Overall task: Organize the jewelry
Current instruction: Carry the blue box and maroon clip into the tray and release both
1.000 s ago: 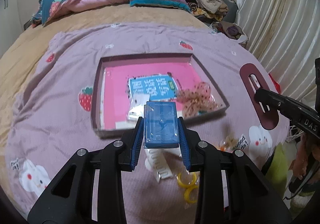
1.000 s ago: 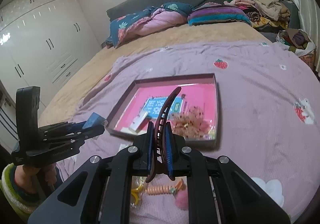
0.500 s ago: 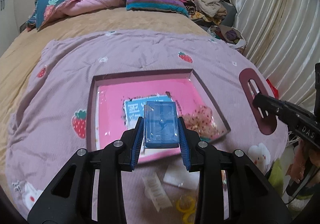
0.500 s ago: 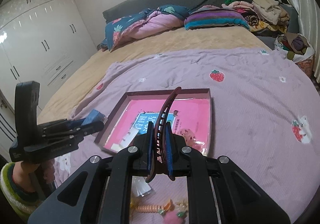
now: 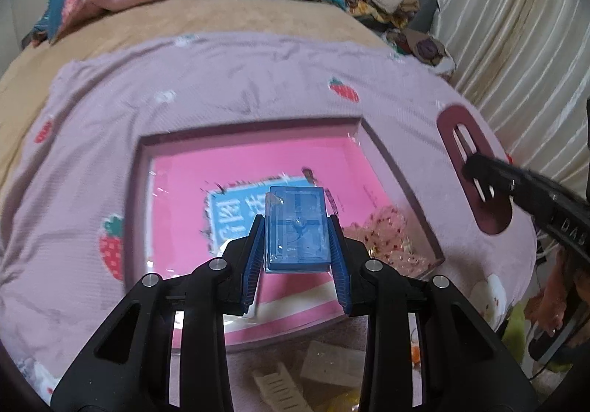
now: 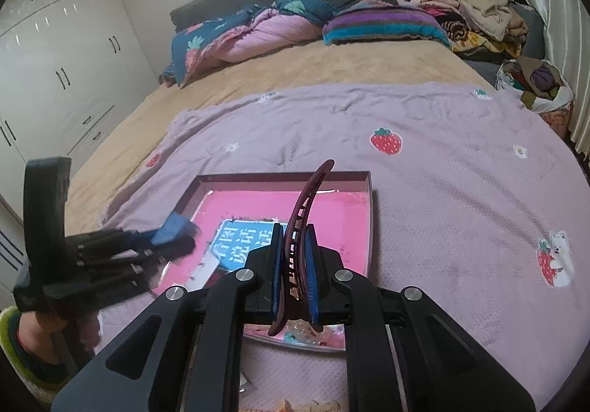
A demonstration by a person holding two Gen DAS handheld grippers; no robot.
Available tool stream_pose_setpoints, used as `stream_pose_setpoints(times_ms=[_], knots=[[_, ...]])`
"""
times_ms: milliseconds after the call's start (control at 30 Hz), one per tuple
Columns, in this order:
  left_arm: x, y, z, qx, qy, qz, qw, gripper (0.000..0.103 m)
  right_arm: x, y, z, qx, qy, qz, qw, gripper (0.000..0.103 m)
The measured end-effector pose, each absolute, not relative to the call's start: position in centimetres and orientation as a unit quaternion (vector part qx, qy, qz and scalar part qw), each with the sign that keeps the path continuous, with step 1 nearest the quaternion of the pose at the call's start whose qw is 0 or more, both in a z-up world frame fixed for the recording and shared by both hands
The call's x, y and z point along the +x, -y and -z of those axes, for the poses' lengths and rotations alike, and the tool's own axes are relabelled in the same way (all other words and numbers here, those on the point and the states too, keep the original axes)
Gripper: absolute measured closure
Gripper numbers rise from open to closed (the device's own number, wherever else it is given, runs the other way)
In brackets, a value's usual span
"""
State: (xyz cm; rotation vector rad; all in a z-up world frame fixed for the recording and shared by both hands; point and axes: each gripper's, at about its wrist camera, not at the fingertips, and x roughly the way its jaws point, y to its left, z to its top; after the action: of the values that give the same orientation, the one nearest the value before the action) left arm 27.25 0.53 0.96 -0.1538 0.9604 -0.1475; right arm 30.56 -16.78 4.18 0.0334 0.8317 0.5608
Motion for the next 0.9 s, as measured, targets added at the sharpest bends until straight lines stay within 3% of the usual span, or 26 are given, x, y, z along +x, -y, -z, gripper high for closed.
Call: stream_pose_setpoints(times_ms=[633, 900], knots=[[27.6, 0.9, 5.3, -0.049, -0.517, 0.075, 0.851, 0.077, 33.9, 15.1, 2.9, -0.024, -0.452, -0.25, 0.856, 0.092], [27.1, 0.1, 5.0, -0.05, -0.51, 0.063, 0.856, 0.069, 34.2, 15.2, 4.1, -0.025, -0.464, -0.242, 0.852, 0.092]])
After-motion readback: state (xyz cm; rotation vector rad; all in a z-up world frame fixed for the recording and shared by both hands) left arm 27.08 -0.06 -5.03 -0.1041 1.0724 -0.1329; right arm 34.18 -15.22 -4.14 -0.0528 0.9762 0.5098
